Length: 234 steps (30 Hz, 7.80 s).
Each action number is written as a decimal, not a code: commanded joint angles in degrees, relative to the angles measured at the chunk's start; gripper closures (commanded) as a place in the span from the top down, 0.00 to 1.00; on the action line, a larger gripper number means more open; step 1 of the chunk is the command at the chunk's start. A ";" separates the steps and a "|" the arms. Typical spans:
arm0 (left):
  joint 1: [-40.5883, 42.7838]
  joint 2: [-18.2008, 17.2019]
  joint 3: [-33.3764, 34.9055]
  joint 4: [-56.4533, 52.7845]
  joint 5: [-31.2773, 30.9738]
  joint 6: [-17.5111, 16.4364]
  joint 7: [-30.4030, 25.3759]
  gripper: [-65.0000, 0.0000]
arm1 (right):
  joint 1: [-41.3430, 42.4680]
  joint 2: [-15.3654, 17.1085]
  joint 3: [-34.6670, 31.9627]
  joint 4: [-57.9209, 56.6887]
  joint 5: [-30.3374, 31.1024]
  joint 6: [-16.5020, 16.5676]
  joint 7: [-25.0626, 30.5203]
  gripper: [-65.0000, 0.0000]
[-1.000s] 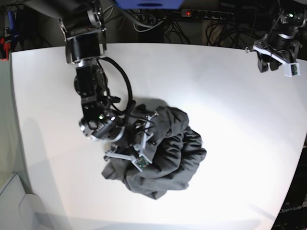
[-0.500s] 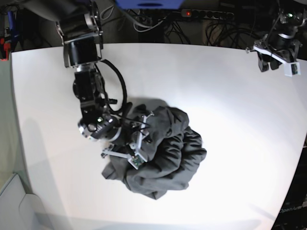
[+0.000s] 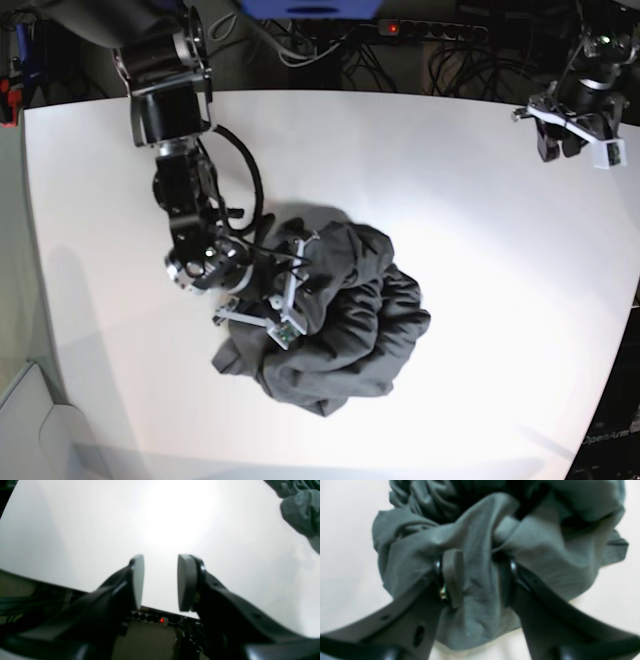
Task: Layout the t-shirt on the table in an organized manner, then fold the t-shirt properly
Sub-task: 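Lift the t-shirt with the right gripper and pull it outward, then lower the t-shirt back onto the table with the right gripper, then release the t-shirt and raise the right gripper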
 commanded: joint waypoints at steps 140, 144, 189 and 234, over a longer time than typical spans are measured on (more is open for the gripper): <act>-1.47 -0.59 -2.82 0.93 -0.40 0.01 -1.44 0.33 | 36.22 6.84 -8.19 41.04 -7.69 5.74 -16.52 0.00; -1.47 -0.59 -4.05 0.93 -0.40 0.01 -1.09 0.33 | 33.67 2.62 -8.27 36.12 -7.78 5.74 -10.98 0.00; -1.65 -0.50 -3.52 0.93 -0.31 0.01 -0.83 0.33 | 12.58 -0.54 -15.04 11.42 -7.86 -0.90 5.63 0.62; -1.73 0.64 -3.96 0.93 -0.31 0.01 -1.27 0.33 | 33.32 -3.88 -9.15 -28.41 -7.86 -0.99 23.57 0.00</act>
